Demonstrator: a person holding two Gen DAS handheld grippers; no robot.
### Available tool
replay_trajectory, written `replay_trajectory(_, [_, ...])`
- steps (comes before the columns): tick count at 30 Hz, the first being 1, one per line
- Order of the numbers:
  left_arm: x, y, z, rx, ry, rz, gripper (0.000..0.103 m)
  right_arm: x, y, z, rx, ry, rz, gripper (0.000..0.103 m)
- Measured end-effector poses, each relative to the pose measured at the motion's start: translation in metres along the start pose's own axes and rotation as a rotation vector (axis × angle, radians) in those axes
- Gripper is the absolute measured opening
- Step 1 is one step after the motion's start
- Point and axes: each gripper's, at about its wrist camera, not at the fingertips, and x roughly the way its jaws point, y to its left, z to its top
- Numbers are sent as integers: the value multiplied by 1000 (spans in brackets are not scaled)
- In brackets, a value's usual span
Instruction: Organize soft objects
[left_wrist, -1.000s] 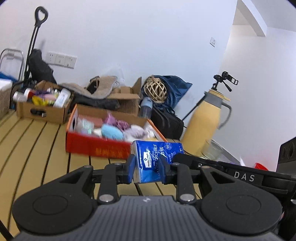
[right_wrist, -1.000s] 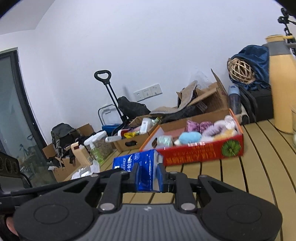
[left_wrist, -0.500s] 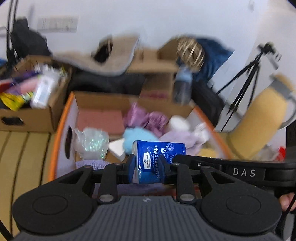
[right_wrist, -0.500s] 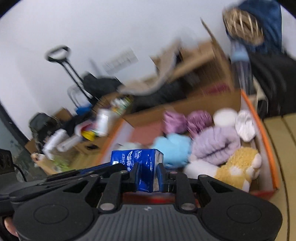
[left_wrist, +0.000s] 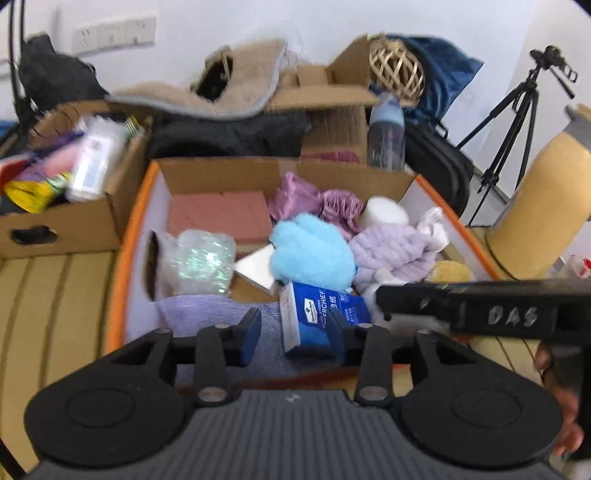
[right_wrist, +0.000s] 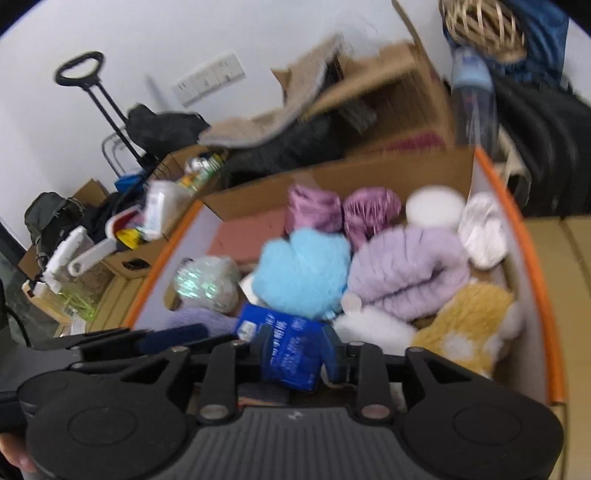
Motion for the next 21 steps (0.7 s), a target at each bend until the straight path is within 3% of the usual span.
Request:
replay_trajectory(10, [-147, -9, -44, 11, -226, 108, 48, -143, 49, -41, -156, -213, -73, 45])
replay_trajectory(12, [-178, -13, -63, 13, -282, 134, 55, -173, 54, -59, -174, -253, -91, 48])
replay_trajectory(17, [-253, -27, -128, 42, -399, 196, 64, -248, 68, -127, -214, -383, -157, 54])
replay_trajectory(21, [-315, -47, -197, 108, -504, 263, 82, -296, 82, -200, -226, -465, -173, 56])
